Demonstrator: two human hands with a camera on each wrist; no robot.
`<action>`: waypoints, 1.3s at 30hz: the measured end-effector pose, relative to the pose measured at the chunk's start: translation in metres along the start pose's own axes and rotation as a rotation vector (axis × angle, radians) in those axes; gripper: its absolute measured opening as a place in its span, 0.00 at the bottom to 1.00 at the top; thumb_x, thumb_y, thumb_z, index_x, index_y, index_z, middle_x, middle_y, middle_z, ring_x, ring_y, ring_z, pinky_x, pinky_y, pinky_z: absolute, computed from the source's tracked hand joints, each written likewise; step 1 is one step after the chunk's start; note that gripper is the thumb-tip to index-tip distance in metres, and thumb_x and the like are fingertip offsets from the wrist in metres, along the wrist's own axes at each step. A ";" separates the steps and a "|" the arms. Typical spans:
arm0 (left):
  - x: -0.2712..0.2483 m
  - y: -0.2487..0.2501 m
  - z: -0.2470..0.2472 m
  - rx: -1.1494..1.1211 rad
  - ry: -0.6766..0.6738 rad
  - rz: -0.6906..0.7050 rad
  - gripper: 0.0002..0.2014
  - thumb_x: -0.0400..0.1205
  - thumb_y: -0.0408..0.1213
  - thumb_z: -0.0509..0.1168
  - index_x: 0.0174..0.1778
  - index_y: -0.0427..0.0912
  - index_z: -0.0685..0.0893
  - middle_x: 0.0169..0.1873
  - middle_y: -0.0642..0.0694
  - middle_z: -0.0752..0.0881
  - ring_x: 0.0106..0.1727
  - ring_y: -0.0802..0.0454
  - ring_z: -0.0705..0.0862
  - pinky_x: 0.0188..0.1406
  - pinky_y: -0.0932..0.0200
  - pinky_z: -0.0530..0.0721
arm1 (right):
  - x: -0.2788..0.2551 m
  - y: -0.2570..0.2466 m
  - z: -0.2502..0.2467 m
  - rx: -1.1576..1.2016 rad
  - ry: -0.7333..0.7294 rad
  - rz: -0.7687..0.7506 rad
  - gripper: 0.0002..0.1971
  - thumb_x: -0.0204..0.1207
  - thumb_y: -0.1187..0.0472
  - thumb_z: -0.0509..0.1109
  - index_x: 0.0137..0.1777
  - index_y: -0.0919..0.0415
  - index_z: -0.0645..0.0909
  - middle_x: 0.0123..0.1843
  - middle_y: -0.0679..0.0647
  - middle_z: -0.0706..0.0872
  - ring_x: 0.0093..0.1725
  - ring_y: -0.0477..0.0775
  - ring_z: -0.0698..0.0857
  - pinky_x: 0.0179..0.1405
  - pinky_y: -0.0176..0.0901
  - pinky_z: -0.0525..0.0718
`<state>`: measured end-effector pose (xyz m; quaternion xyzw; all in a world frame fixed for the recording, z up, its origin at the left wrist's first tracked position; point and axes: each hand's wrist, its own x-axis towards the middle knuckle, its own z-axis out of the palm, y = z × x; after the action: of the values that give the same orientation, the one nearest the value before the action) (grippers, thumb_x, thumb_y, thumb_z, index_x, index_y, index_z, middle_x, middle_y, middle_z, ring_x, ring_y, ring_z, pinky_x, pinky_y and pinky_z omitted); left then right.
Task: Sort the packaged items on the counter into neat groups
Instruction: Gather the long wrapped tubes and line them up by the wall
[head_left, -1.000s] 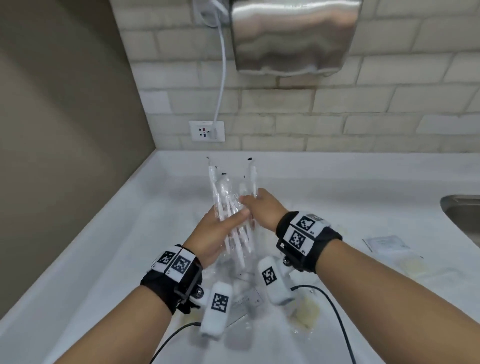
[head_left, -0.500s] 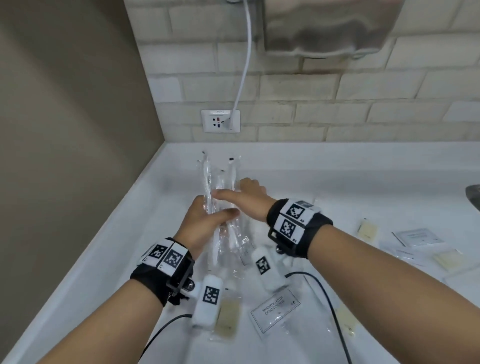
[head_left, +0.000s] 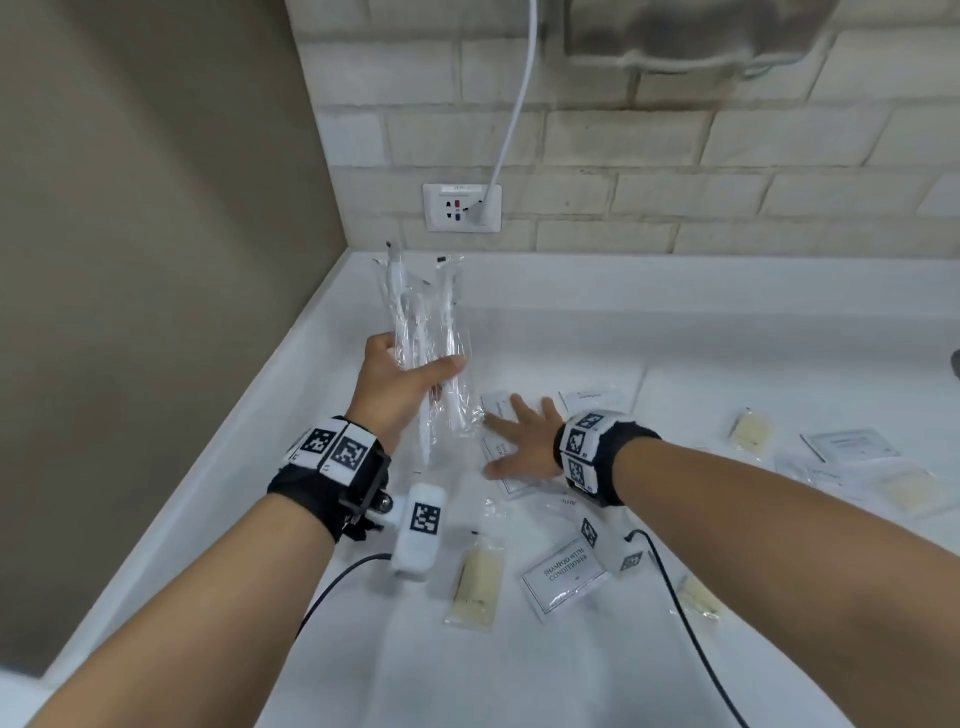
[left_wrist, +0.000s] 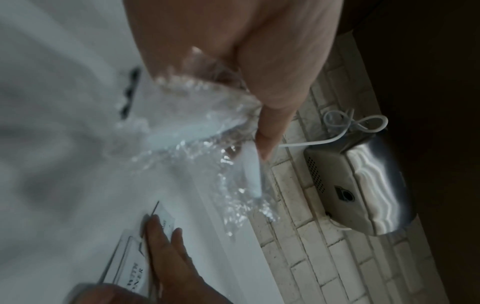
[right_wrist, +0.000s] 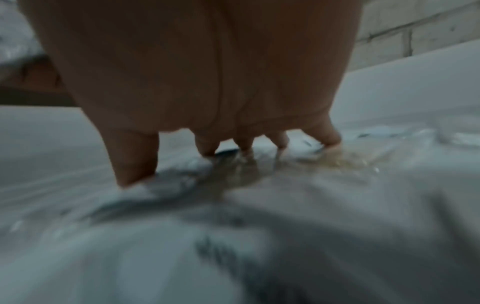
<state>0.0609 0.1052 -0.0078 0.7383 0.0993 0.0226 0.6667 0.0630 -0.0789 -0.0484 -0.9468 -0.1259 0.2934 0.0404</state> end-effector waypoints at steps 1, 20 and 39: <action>-0.003 -0.001 0.001 0.011 -0.008 -0.020 0.49 0.61 0.52 0.83 0.75 0.51 0.65 0.67 0.46 0.80 0.65 0.46 0.82 0.69 0.44 0.78 | -0.003 0.004 0.006 -0.006 0.003 -0.003 0.44 0.72 0.25 0.55 0.81 0.32 0.36 0.85 0.49 0.30 0.82 0.67 0.30 0.76 0.81 0.41; -0.009 -0.018 0.029 0.100 -0.118 -0.055 0.44 0.66 0.47 0.82 0.74 0.51 0.65 0.55 0.47 0.85 0.58 0.49 0.85 0.71 0.45 0.77 | -0.016 0.043 -0.014 0.106 0.243 0.131 0.42 0.74 0.30 0.58 0.84 0.46 0.52 0.87 0.50 0.47 0.86 0.60 0.47 0.80 0.68 0.51; 0.038 -0.022 0.046 0.059 -0.225 -0.118 0.31 0.64 0.41 0.84 0.61 0.45 0.79 0.53 0.43 0.89 0.50 0.48 0.90 0.50 0.51 0.88 | 0.010 0.006 -0.072 0.999 0.389 -0.065 0.17 0.82 0.52 0.65 0.65 0.61 0.77 0.54 0.58 0.85 0.38 0.53 0.85 0.39 0.43 0.83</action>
<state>0.1037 0.0686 -0.0383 0.7484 0.0676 -0.1025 0.6518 0.1133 -0.0823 0.0041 -0.8449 0.0097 0.1354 0.5175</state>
